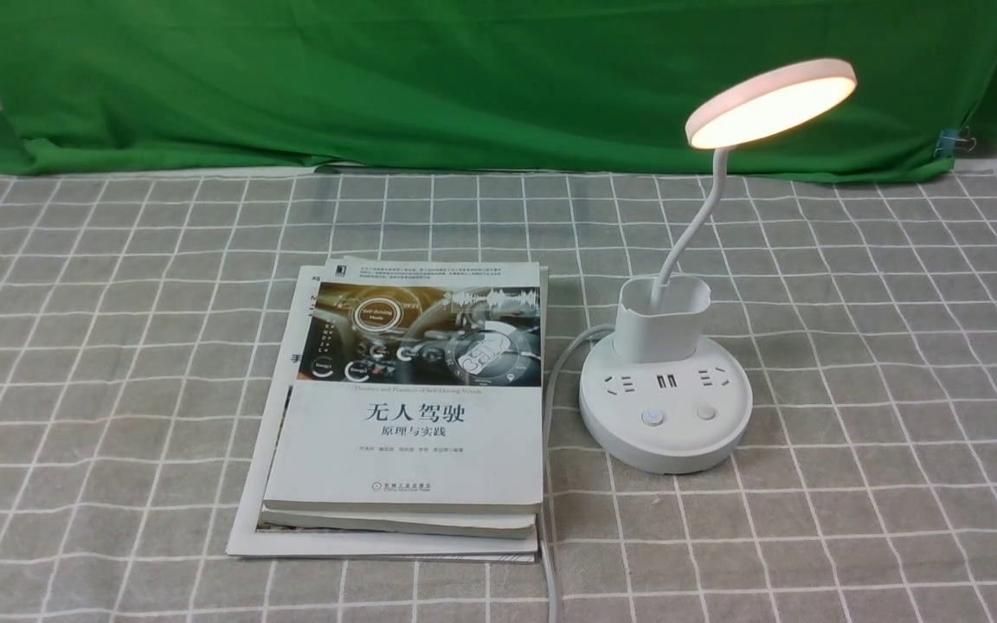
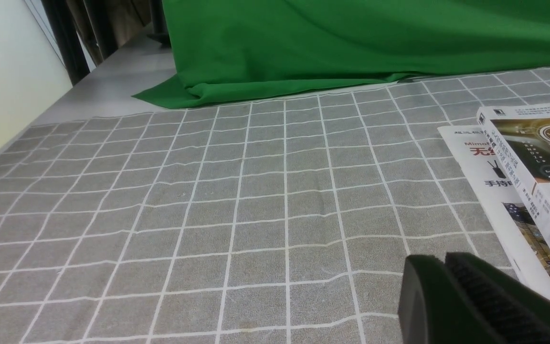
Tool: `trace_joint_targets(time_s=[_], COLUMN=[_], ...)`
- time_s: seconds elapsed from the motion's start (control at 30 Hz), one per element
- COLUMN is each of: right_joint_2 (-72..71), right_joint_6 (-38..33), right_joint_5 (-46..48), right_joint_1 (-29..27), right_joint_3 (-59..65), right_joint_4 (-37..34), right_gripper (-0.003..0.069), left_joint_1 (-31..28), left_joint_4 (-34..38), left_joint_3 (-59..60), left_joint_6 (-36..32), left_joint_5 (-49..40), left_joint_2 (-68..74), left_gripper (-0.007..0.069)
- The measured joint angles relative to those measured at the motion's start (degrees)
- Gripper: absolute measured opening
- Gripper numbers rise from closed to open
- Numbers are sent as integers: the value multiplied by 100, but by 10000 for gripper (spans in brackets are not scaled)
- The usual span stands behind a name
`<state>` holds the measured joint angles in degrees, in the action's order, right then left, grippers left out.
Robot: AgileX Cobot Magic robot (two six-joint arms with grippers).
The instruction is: Turn on the desk lamp on the grey coffee tablecloth with your hand.
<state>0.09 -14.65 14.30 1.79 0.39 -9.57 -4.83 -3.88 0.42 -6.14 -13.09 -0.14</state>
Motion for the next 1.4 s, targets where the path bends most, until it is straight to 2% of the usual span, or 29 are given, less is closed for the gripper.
trace_joint_targets(time_s=[1.4], right_joint_2=[0], right_joint_6=[6], right_joint_5=[7], right_joint_1=[0], right_joint_3=[0], right_joint_4=[0], right_gripper=[141], left_joint_1=[0], left_joint_4=[0], left_joint_3=[0], left_joint_6=[0], left_joint_5=[0], left_joint_2=[0], left_gripper=[19])
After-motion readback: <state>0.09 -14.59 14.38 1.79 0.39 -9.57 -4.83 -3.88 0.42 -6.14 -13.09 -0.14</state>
